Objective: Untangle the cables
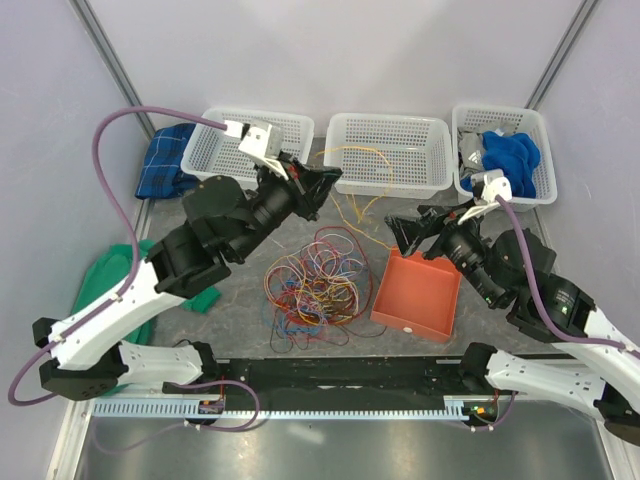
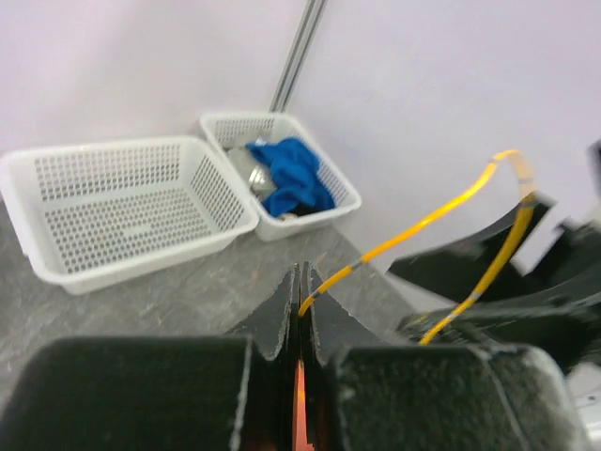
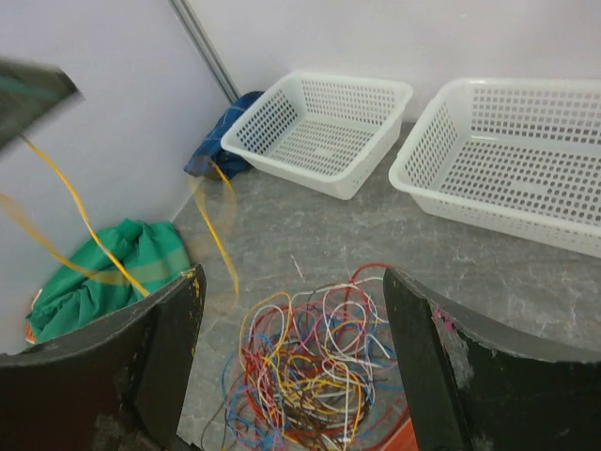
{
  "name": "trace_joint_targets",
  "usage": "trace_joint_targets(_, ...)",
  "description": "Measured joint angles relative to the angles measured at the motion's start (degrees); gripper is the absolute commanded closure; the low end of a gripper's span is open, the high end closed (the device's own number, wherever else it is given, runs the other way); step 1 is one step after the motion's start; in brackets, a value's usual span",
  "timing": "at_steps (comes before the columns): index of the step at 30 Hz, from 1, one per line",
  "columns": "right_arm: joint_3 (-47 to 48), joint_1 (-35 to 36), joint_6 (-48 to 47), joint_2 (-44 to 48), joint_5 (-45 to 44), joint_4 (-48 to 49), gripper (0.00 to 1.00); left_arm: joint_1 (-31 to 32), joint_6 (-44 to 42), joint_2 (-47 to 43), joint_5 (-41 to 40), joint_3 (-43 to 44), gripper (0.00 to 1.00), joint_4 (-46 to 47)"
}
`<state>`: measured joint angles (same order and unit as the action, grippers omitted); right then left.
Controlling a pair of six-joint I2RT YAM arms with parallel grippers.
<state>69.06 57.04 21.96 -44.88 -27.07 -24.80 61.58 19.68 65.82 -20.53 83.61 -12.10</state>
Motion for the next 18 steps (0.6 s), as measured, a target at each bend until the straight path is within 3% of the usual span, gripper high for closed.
trace_joint_targets(5,-6.6,0.0,0.7,3.4,1.6,3.1,0.16,0.0,0.0,2.1,1.2,7.8,0.98,-5.8)
trace_joint_targets(10,-10.2,0.0,1.8,5.4,0.1,3.9,0.06,0.0,0.0,6.3,1.6,9.0,0.98,-11.9)
trace_joint_targets(18,-9.1,0.1,8.0,7.1,-20.2,-6.5,0.02,0.0,0.0,11.8,0.2,9.1,0.98,-18.8)
